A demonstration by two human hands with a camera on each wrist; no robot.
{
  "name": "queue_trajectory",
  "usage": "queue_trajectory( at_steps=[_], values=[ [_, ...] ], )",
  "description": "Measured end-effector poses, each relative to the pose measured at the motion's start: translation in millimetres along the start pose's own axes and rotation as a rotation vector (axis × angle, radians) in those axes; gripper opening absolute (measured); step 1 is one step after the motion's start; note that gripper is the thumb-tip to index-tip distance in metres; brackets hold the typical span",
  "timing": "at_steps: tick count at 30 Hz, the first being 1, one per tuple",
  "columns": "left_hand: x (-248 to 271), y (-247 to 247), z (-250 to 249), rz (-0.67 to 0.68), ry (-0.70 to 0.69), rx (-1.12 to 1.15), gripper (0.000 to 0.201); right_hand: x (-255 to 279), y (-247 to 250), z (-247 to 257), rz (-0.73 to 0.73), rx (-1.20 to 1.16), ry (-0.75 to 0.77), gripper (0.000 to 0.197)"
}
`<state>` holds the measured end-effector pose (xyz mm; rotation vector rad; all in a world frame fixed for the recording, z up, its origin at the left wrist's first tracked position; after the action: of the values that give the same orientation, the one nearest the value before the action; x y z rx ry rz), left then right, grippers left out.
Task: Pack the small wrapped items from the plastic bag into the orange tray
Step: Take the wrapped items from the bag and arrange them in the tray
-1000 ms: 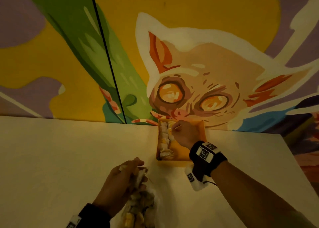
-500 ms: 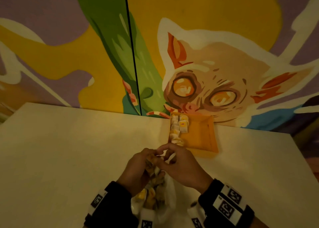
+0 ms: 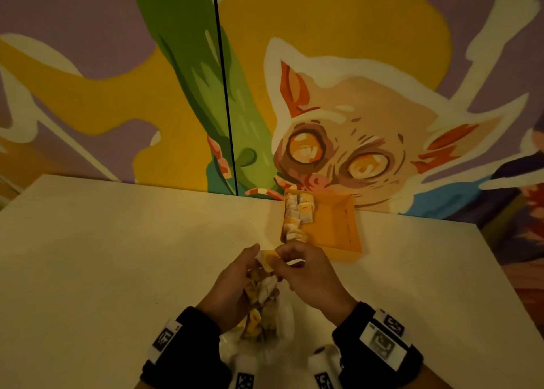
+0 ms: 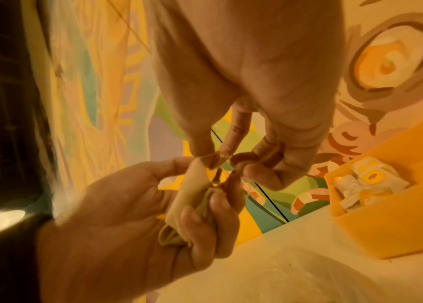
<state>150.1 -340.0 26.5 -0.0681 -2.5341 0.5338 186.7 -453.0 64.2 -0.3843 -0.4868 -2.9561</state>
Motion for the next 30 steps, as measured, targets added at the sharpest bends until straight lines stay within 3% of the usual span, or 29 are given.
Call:
queue_trajectory(
  at_steps=[6, 10, 14, 22, 27, 30],
  values=[
    [-1, 12, -2, -0.06, -0.029, -0.083, 0.047, 5, 13, -5, -0.002, -0.228, -0.072, 0.014],
    [-4, 12, -4, -0.016, -0.051, -0.17, 0.049, 10, 7, -1, 0.135, -0.207, -0.064, 0.024],
    [-4, 11, -13, 0.021, -0.159, -0.253, 0.033, 13, 0, 0, 0.261, -0.139, -0.07, 0.034],
    [-1, 12, -18, 0.017, -0.277, -0.338, 0.014, 7, 24, -1, 0.021, -0.289, -0.042, 0.018],
    [3, 3, -16, 0.099, -0.263, -0.391, 0.023, 6, 18, 2, 0.052, -0.183, 0.014, 0.008],
    [1, 11, -25, 0.038, -0.304, -0.427, 0.015, 6, 17, 4, 0.091, -0.12, 0.038, 0.009]
  ],
)
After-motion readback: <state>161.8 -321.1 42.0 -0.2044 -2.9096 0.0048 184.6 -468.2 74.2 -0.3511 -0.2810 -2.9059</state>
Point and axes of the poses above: each hand's wrist, its own x-axis away from the middle knuckle, its own y-axis out of the back of the hand, z = x × y, the point moved 10 cm from there along -x, towards the middle knuckle, and after that the axes turned 7 degrees about -y, right-handed, at the moved point
